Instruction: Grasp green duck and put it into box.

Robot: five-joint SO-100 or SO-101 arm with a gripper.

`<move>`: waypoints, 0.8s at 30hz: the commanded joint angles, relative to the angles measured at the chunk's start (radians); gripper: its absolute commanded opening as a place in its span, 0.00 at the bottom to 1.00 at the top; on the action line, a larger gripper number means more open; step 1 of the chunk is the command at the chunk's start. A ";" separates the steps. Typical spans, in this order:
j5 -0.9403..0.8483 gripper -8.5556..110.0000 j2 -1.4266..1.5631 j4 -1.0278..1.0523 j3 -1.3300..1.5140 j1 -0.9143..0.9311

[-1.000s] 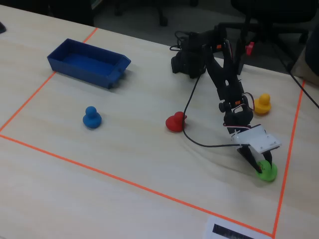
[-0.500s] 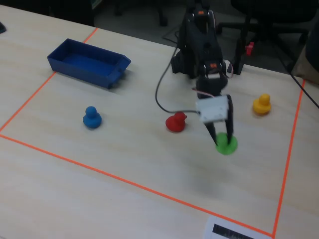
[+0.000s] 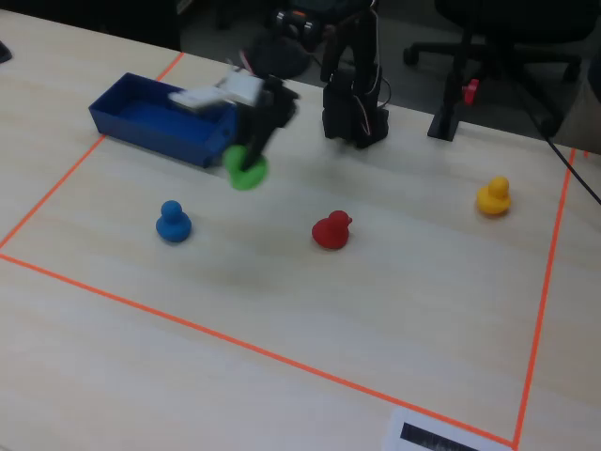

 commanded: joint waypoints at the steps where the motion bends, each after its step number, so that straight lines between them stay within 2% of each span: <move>1: -0.038 0.07 -0.021 0.043 -0.129 0.354; 7: -0.084 0.07 -0.144 0.106 -0.319 0.699; 12: -0.092 0.07 -0.287 0.227 -0.494 0.888; 24: -0.095 0.07 -0.607 0.084 -0.650 1.014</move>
